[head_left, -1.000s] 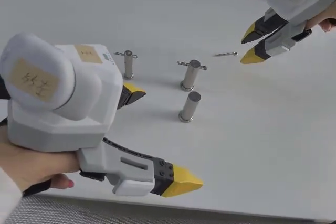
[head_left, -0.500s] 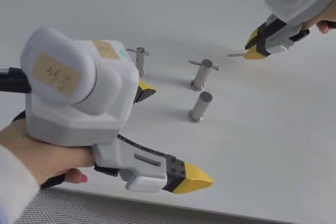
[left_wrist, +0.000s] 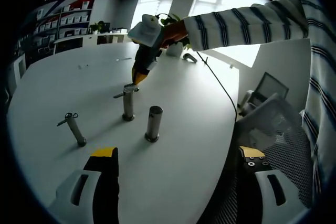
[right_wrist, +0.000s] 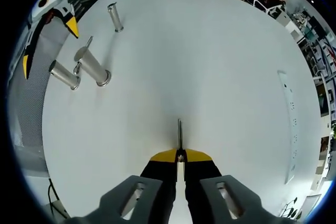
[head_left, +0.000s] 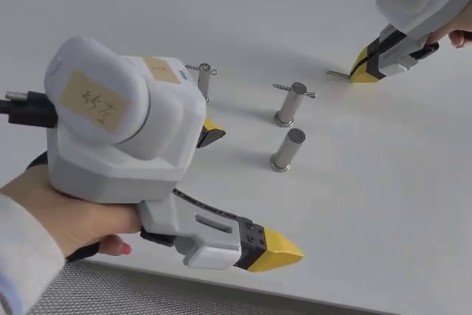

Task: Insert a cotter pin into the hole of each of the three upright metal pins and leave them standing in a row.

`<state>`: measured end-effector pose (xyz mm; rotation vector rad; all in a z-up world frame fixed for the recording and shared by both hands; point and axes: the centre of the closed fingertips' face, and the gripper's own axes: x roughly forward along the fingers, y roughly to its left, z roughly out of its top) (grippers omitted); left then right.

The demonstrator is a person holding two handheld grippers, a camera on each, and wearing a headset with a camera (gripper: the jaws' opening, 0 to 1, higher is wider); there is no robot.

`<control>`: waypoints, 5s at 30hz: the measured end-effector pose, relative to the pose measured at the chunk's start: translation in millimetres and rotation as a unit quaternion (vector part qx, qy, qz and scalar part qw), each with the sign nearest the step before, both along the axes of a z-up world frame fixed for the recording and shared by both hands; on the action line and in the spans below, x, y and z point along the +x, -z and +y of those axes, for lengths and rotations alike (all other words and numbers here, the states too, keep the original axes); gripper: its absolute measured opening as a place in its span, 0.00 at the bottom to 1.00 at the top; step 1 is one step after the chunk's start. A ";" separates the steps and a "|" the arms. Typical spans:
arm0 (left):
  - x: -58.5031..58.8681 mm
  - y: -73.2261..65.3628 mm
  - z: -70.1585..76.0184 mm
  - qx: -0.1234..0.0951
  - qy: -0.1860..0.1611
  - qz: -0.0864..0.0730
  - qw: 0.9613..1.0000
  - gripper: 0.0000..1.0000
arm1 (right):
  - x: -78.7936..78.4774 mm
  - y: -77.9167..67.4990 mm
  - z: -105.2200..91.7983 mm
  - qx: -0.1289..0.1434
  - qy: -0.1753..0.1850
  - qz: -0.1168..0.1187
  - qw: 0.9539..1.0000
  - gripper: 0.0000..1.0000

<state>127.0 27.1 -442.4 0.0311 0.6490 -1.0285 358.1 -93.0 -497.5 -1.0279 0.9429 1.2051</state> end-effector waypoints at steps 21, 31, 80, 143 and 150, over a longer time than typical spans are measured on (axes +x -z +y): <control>2.2 -7.4 -0.7 -0.018 -0.007 0.001 1.000 0.92 | -12.2 -1.5 0.1 -0.017 -0.005 0.013 1.000 0.00; 3.5 -11.8 1.2 -0.026 -0.010 -0.001 1.000 0.91 | -9.6 -4.0 -3.7 -0.010 -0.010 -0.005 1.000 0.00; 34.3 -49.8 -10.9 -0.093 -0.037 0.004 0.995 0.67 | -124.4 -97.3 60.0 0.140 -0.108 -0.155 0.972 0.00; 59.0 -64.5 -9.8 -0.216 -0.104 0.114 0.964 0.00 | -176.4 -111.1 105.4 0.190 -0.148 -0.173 0.955 0.00; 51.6 -67.6 -14.2 -0.210 -0.098 0.109 0.967 0.00 | -180.4 -110.7 106.4 0.204 -0.138 -0.162 0.955 0.00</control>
